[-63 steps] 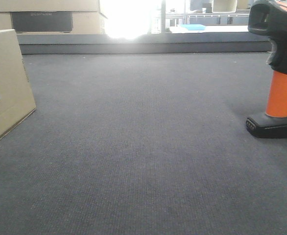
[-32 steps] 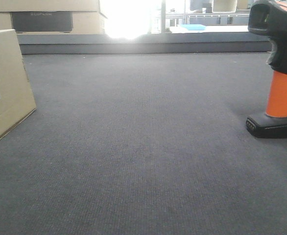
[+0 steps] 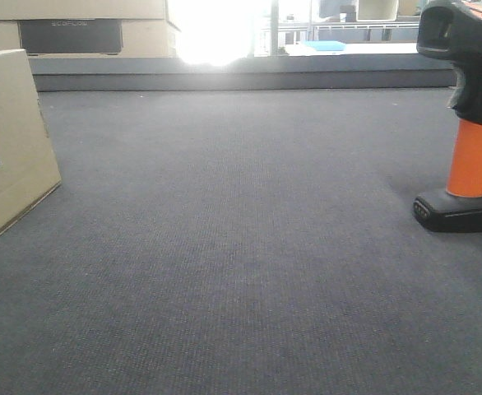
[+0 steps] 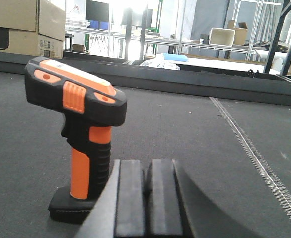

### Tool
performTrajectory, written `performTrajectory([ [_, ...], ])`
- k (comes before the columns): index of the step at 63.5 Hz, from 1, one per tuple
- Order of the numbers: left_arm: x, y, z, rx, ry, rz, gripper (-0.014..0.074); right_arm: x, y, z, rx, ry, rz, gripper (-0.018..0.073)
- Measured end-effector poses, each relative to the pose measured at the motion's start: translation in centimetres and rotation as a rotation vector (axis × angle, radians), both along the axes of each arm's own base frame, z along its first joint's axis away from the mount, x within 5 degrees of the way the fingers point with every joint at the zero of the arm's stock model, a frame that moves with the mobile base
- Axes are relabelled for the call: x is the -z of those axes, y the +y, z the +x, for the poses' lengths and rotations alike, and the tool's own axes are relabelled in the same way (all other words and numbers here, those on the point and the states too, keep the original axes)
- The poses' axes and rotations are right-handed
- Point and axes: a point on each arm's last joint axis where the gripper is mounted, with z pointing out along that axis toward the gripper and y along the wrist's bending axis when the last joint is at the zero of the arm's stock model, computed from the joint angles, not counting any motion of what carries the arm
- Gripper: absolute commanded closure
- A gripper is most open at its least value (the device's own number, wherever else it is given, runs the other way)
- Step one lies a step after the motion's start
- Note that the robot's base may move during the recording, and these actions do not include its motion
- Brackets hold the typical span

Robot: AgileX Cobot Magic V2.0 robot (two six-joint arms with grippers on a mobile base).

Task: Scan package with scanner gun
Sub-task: 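Reach the right gripper to the orange scanner gun and grasp its handle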

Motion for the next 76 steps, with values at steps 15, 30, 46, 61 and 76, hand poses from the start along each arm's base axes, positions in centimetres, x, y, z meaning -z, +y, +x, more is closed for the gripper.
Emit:
performTrajectory([
  [15, 1.6, 0.0, -0.4, 0.000, 0.057, 0.006, 0.0070, 0.0, 0.0, 0.0, 0.000, 0.000, 0.000, 0.0721],
  [30, 3.2, -0.3, -0.7, 0.008, 0.095, -0.032, 0.0208, 0.0, 0.0, 0.0, 0.000, 0.000, 0.000, 0.0721],
  [46, 3.4, -0.4, -0.6, 0.012, 0.089, -0.040, 0.0305, 0.0, 0.0, 0.0, 0.000, 0.000, 0.000, 0.0721],
  [61, 3.4, -0.4, -0.6, 0.012, 0.090, -0.042, 0.0305, 0.0, 0.0, 0.0, 0.000, 0.000, 0.000, 0.0721],
  [76, 1.7, -0.5, -1.5, 0.009, 0.075, -0.070, 0.0305, 0.0, 0.0, 0.0, 0.000, 0.000, 0.000, 0.0721],
])
